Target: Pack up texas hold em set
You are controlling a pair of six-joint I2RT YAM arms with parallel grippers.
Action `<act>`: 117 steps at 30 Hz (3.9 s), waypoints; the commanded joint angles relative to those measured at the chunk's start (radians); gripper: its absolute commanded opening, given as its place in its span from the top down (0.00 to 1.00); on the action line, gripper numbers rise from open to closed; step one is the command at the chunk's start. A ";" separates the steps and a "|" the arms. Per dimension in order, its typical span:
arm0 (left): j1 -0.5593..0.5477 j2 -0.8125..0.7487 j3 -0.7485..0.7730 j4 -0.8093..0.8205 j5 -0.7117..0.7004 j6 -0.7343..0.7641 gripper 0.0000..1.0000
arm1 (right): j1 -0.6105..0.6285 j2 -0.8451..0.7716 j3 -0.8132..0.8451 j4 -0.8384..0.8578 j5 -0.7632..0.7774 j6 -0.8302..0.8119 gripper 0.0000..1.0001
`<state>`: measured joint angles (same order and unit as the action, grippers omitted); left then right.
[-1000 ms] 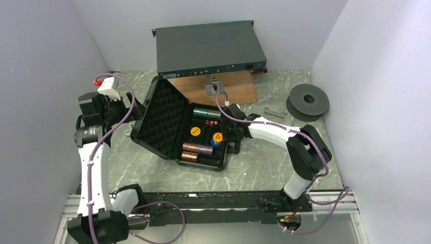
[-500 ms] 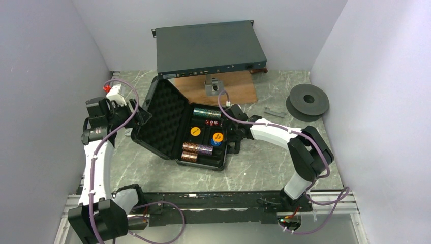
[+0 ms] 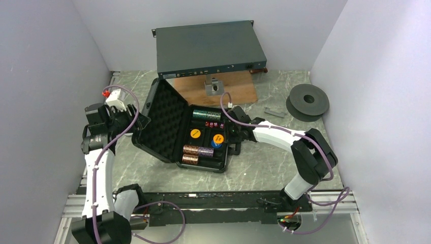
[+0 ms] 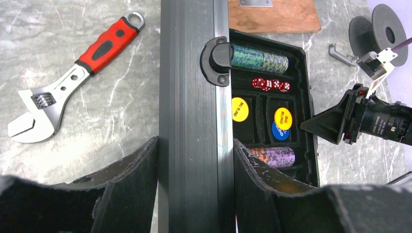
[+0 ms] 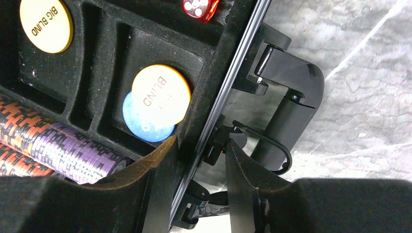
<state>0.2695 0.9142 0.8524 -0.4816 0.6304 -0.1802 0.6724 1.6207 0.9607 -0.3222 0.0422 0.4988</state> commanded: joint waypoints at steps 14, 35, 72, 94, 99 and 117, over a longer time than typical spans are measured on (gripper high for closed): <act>-0.007 -0.236 0.024 -0.204 0.129 0.007 0.69 | 0.026 -0.200 -0.076 -0.085 -0.134 0.031 0.44; -0.087 -0.225 0.062 -0.104 0.223 -0.080 0.49 | 0.008 -0.498 -0.011 -0.270 0.158 0.074 0.00; -0.412 -0.193 -0.011 0.026 0.045 -0.198 0.37 | -0.001 -0.571 -0.116 -0.204 0.041 0.054 0.46; -0.572 -0.123 -0.077 0.074 -0.126 -0.192 0.53 | 0.000 -0.587 -0.084 -0.244 0.070 0.030 0.45; -0.607 -0.077 -0.057 0.065 -0.149 -0.175 0.52 | 0.000 -0.606 -0.100 -0.270 0.114 0.039 0.43; -0.771 0.049 0.075 0.037 -0.178 -0.139 0.26 | -0.002 -0.572 -0.109 -0.314 0.191 0.095 0.41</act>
<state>-0.5049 0.9695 0.9020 -0.3573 0.5266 -0.3782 0.6746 1.0264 0.8471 -0.6247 0.1925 0.5632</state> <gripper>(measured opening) 0.737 0.589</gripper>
